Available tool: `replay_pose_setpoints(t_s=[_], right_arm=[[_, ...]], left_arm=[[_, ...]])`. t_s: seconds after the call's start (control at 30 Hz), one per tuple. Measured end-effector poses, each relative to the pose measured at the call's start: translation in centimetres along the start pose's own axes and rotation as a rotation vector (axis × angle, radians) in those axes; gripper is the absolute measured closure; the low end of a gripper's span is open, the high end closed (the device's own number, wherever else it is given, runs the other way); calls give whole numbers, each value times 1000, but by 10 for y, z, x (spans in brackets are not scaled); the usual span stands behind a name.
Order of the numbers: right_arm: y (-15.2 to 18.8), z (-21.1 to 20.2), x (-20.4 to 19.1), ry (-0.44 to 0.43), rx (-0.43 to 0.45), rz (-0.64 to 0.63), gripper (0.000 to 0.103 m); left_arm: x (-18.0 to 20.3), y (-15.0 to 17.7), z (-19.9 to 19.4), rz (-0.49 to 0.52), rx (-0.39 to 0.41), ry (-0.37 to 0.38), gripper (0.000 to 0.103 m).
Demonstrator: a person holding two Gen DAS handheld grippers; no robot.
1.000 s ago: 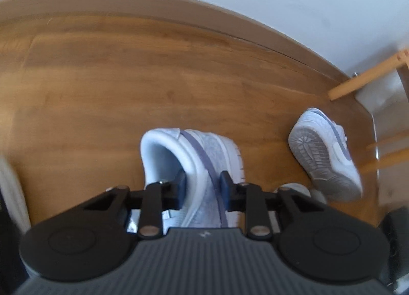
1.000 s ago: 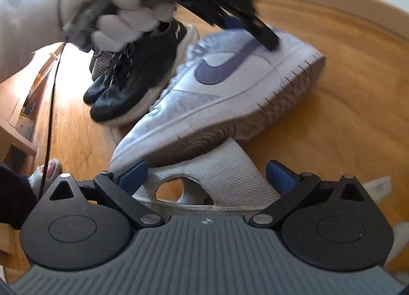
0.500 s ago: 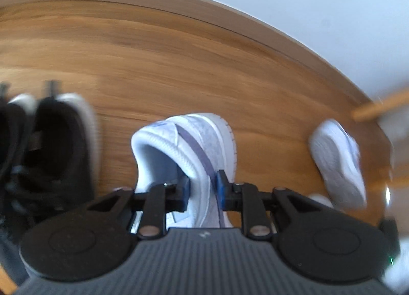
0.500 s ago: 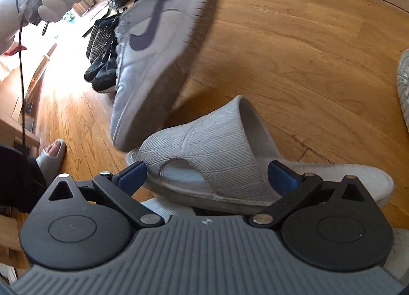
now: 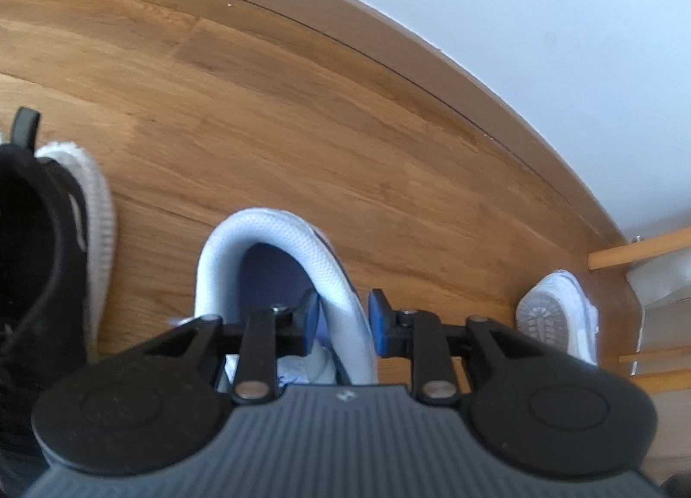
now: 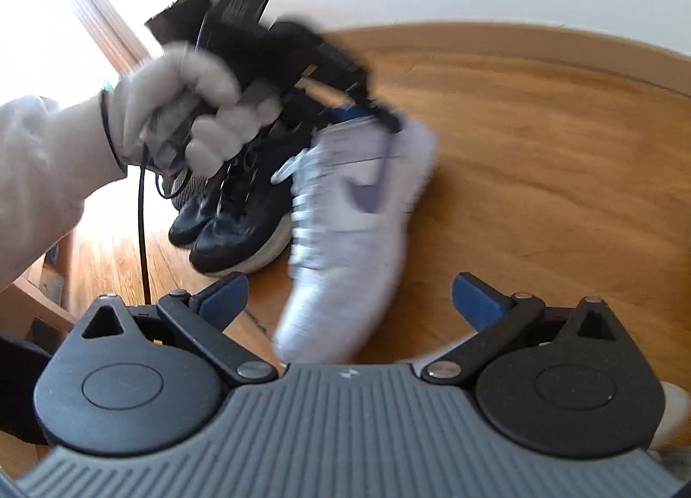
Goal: Organize scattered shoes
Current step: 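Carry the white sneaker beside the black sneakers and open the left tool, then push the white sneaker into line with the right tool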
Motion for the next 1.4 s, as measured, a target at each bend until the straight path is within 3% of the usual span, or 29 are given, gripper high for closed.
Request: replay_pose_setpoints(t_s=[0.03,0.1,0.23,0.43,0.53,0.63,0.7,0.83,0.97,1.1,1.2,1.4], right_arm=[[3,18,-4,17,-19,-12,1],[10,58,-1,89,-78,4,1],[15,88,11,174,-108,104,1],[8,92,5,182,-94,8,1],[4,104,5,192,-119,-19,1],[-6,121,10,220,-149,-13,1],[-10,126,11,229,-158,7,2],[-12,144,4,289,-198,25,14],[-14,146,-10,382,-199,85,23],[-13,153,-24,441,-183,167,24],[-16,167,-36,447,-183,235,24],[-20,186,-57,438,-184,311,24]], left_arm=[[-1,0,-4,-14,10,-4,73],[-4,-1,-17,-37,41,-19,51],[3,-10,-67,-8,71,58,28],[15,-6,-164,159,98,-36,26],[-1,9,-227,237,92,-152,26],[-23,22,-278,247,118,-235,26],[-46,34,-318,190,154,-262,26],[-73,46,-323,94,225,-228,26],[-91,46,-296,-26,132,-198,26],[-90,41,-308,33,148,-173,26],[-88,39,-317,58,166,-200,26],[-97,51,-313,65,115,-274,26]])
Point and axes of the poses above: each gripper's, at about its wrist camera, not at the fingertips, and z roughly the way its jaws point, x to its right, y to its underside, the point moved 1 cm from there along z, roughly the way its jaws point, and after that the axes turned 13 degrees about x, right-handed, at the moved point
